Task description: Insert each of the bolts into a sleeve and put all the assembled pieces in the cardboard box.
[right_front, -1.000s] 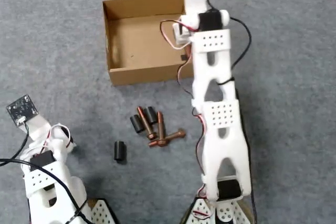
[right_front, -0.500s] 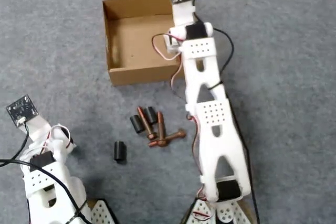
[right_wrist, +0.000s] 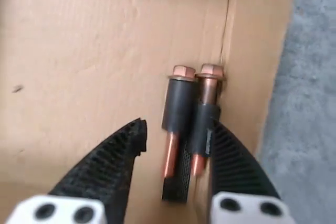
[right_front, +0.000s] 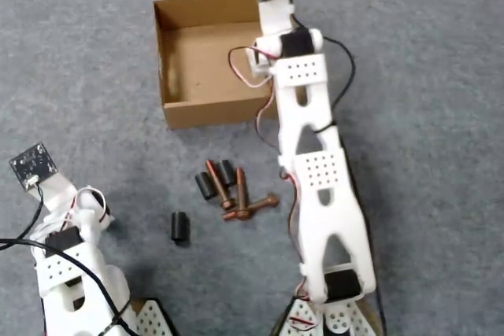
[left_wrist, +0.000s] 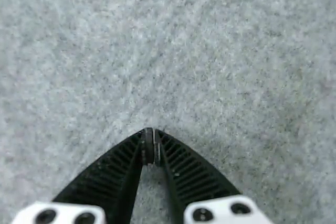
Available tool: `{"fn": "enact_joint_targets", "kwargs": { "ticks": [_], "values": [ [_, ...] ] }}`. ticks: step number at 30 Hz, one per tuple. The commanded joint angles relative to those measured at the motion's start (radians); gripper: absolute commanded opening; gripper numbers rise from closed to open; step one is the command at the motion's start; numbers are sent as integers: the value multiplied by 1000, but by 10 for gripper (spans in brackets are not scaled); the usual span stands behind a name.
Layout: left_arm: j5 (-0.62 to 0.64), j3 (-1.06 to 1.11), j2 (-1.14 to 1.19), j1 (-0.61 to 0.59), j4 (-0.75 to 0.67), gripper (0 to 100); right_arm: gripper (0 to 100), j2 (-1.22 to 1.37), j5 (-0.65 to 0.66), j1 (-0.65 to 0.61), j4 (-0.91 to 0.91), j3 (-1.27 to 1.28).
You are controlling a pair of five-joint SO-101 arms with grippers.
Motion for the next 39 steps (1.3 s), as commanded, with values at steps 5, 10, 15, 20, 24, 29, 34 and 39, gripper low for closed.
{"fn": "enact_joint_targets", "kwargs": {
  "ticks": [5,10,15,20,24,29,34,39],
  "values": [
    [-3,-5,-12,-5,-17,19,171,-401,2,-18,184,-38],
    [-3,-5,-12,-5,-17,19,171,-651,2,-47,184,-12],
    [0,-5,-12,-8,-17,19,171,-955,-34,-114,184,315],
    [2,-5,-12,-9,-17,19,171,-1287,-161,-226,180,878],
    [2,-5,-12,-11,-15,19,171,-1460,-236,-302,118,1256],
    [2,-5,-12,-11,-11,19,171,-1570,-245,-308,-9,1564],
    [3,-5,-12,-12,-11,19,171,-1601,-256,-360,-98,1781],
    [3,-5,-12,-12,-9,19,171,-1603,-339,-418,-226,1920]
  ]
}}
